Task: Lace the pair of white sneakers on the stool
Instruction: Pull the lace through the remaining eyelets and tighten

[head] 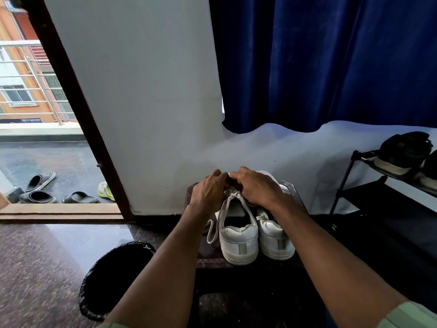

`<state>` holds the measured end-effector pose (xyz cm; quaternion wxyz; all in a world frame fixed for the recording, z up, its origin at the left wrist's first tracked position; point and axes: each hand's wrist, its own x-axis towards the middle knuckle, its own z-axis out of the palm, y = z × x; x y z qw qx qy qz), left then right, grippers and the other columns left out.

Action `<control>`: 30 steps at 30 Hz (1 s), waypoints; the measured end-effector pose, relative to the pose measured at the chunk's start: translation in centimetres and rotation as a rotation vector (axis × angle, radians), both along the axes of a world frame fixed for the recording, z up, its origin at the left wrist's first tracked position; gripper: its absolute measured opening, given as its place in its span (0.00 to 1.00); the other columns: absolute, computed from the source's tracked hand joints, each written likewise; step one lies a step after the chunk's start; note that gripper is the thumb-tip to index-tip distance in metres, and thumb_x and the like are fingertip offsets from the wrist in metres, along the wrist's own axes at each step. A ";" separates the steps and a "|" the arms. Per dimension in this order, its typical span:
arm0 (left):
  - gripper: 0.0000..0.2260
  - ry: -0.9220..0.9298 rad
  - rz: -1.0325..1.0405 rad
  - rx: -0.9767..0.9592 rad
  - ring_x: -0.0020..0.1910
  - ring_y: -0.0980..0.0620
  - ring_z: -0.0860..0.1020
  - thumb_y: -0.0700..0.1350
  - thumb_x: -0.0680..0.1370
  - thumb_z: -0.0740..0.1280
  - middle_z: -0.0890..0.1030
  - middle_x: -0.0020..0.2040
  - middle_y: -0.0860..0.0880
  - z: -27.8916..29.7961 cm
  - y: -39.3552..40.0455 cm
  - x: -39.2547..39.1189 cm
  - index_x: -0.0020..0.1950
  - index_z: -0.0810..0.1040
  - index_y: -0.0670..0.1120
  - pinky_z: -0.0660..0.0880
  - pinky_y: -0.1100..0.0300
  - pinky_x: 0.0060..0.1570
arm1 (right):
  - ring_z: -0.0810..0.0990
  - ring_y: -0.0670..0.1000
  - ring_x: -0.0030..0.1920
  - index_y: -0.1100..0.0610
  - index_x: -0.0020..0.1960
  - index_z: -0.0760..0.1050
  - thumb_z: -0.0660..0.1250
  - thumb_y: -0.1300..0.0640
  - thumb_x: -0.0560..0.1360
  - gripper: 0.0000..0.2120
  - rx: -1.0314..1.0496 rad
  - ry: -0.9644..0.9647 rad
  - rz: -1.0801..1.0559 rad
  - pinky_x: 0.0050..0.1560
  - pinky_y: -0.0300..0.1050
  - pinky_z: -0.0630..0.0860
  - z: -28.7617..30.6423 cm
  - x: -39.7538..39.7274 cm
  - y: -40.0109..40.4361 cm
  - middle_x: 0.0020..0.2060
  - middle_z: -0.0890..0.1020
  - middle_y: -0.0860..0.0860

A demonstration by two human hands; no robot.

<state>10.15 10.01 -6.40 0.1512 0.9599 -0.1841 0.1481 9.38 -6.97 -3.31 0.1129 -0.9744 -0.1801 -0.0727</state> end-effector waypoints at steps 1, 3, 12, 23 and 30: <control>0.09 -0.009 0.012 0.005 0.50 0.40 0.79 0.46 0.81 0.66 0.75 0.56 0.46 0.1 0.0 0.0 0.60 0.74 0.45 0.70 0.50 0.38 | 0.80 0.60 0.53 0.42 0.61 0.72 0.62 0.59 0.80 0.15 0.026 -0.011 0.002 0.45 0.51 0.72 0.0 0.0 0.1 0.56 0.76 0.49; 0.07 -0.005 0.038 -0.039 0.49 0.40 0.79 0.45 0.81 0.65 0.75 0.56 0.47 0.1 0.1 0.2 0.58 0.74 0.46 0.70 0.50 0.37 | 0.79 0.59 0.50 0.46 0.54 0.70 0.62 0.56 0.81 0.06 0.074 -0.037 -0.009 0.43 0.51 0.71 0.0 0.0 0.1 0.53 0.76 0.48; 0.03 0.191 -0.049 -0.291 0.46 0.50 0.79 0.41 0.76 0.74 0.81 0.45 0.52 0.2 1.3 1.2 0.47 0.82 0.49 0.73 0.60 0.45 | 0.84 0.50 0.47 0.49 0.45 0.84 0.74 0.60 0.71 0.07 0.272 0.066 -0.072 0.50 0.46 0.81 0.6 -0.1 -0.8 0.44 0.87 0.47; 0.10 0.145 -0.019 -0.099 0.53 0.37 0.79 0.47 0.82 0.66 0.75 0.58 0.43 0.0 0.3 0.4 0.60 0.77 0.45 0.78 0.46 0.50 | 0.77 0.60 0.58 0.53 0.55 0.73 0.62 0.56 0.80 0.05 0.026 0.062 -0.055 0.55 0.54 0.72 -0.3 -0.5 0.4 0.57 0.77 0.53; 0.06 0.126 0.046 -0.133 0.50 0.40 0.80 0.44 0.81 0.66 0.79 0.53 0.46 0.7 0.3 0.4 0.57 0.76 0.48 0.78 0.47 0.47 | 0.80 0.58 0.50 0.49 0.48 0.74 0.66 0.55 0.78 0.02 0.220 0.070 -0.082 0.50 0.54 0.77 0.4 -0.7 0.0 0.50 0.82 0.50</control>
